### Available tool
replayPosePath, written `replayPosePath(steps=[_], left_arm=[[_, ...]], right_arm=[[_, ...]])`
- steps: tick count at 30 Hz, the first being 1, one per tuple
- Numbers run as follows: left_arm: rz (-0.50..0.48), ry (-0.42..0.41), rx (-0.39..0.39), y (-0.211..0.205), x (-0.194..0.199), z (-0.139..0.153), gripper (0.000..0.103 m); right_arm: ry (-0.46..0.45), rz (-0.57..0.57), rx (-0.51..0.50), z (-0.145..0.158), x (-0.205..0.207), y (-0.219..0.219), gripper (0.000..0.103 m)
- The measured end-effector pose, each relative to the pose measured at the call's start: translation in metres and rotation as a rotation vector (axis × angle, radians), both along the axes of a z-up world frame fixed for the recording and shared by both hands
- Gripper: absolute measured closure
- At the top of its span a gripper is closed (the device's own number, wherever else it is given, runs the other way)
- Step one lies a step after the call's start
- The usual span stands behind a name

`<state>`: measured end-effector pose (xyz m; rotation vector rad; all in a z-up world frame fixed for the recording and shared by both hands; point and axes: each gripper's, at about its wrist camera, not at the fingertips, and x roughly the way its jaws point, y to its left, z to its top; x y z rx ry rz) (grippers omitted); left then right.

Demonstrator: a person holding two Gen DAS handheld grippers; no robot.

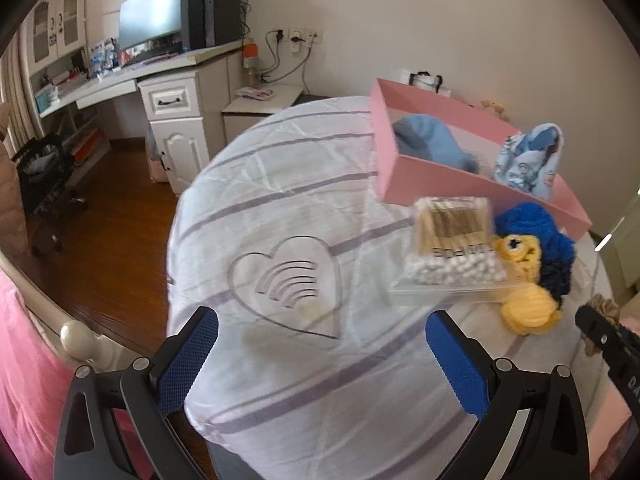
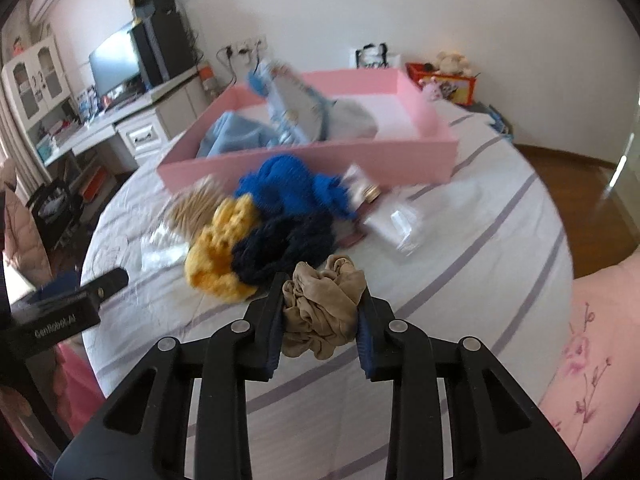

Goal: Organize soft objects
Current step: 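Grasp the beige scrunchie with the right tool while the left tool grasps the cotton swab bag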

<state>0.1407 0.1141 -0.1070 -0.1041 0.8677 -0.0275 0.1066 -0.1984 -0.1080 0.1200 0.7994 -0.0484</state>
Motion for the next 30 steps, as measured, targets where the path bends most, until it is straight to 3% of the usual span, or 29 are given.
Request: replayPosePath(steps=[4,14,22,30], left_arm=[[-0.020,0.000,-0.023,-0.010,0.002,0.010,0.000],[-0.039,-0.014,-0.011,-0.044,0.025,0.033,0.001],[-0.093,0.027,0.003,-0.073,0.058,0.027,0.000],[-0.054,0.051,-0.005,-0.073,0.080,0.015,0.001]], right_arm=[[-0.053,-0.049,-0.050,0.015,-0.002,-0.007,0.075],[-0.109,-0.088,-0.063,0.028,0.018,-0.035,0.075],[-0.094,-0.091,-0.039,0.022,0.040,-0.048,0.074],[-0.073,-0.066,-0.032,0.013,0.053,-0.048,0.074]])
